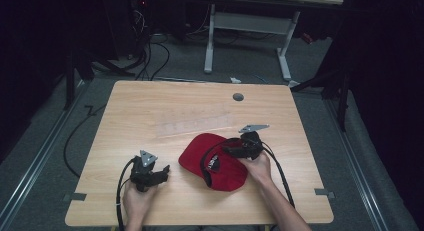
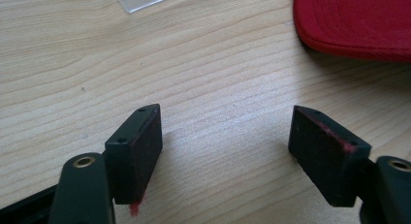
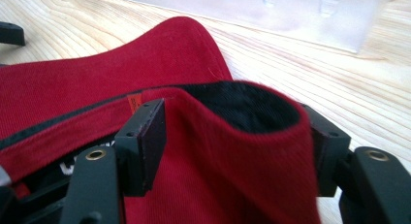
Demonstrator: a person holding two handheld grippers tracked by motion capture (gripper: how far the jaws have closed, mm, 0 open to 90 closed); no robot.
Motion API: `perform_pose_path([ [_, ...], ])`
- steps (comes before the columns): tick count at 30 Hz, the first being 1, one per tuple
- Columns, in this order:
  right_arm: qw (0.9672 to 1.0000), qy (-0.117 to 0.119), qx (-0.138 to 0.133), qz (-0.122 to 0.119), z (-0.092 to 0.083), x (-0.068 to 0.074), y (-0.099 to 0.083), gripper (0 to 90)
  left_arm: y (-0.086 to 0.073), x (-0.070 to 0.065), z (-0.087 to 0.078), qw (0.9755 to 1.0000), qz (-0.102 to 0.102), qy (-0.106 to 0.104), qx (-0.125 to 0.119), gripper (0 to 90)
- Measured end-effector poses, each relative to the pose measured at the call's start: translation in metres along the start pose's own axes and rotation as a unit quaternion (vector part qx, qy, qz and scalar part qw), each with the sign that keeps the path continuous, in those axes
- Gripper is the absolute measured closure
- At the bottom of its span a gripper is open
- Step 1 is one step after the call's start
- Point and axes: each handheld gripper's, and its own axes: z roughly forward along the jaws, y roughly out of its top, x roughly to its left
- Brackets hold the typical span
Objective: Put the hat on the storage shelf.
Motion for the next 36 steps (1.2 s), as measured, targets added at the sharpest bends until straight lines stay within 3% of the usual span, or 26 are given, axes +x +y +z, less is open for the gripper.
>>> perform_pose_path([
  [11, 0.9992, 0.038, 0.011, 0.009, 0.017, -0.006, -0.005, 45.8, 0.000, 0.000, 0.000, 1.0000, 0.000, 0.000, 0.000, 27.9],
  [15, 0.9987, 0.048, 0.017, -0.001, 0.018, -0.007, -0.008, 56.5, 0.000, 0.000, 0.000, 1.0000, 0.000, 0.000, 0.000, 27.7],
  [19, 0.9981, 0.060, 0.015, -0.003, 0.014, -0.009, -0.009, 72.7, 0.000, 0.000, 0.000, 1.0000, 0.000, 0.000, 0.000, 27.7],
  [24, 0.9968, 0.077, 0.015, -0.014, 0.006, -0.003, -0.008, 81.5, 0.000, 0.000, 0.000, 1.0000, 0.001, 0.001, 0.001, 27.7],
  [36, 0.9962, 0.081, 0.005, -0.032, -0.012, 0.012, -0.004, 83.8, -0.001, -0.001, -0.001, 1.0000, 0.003, -0.005, 0.002, 30.2],
])
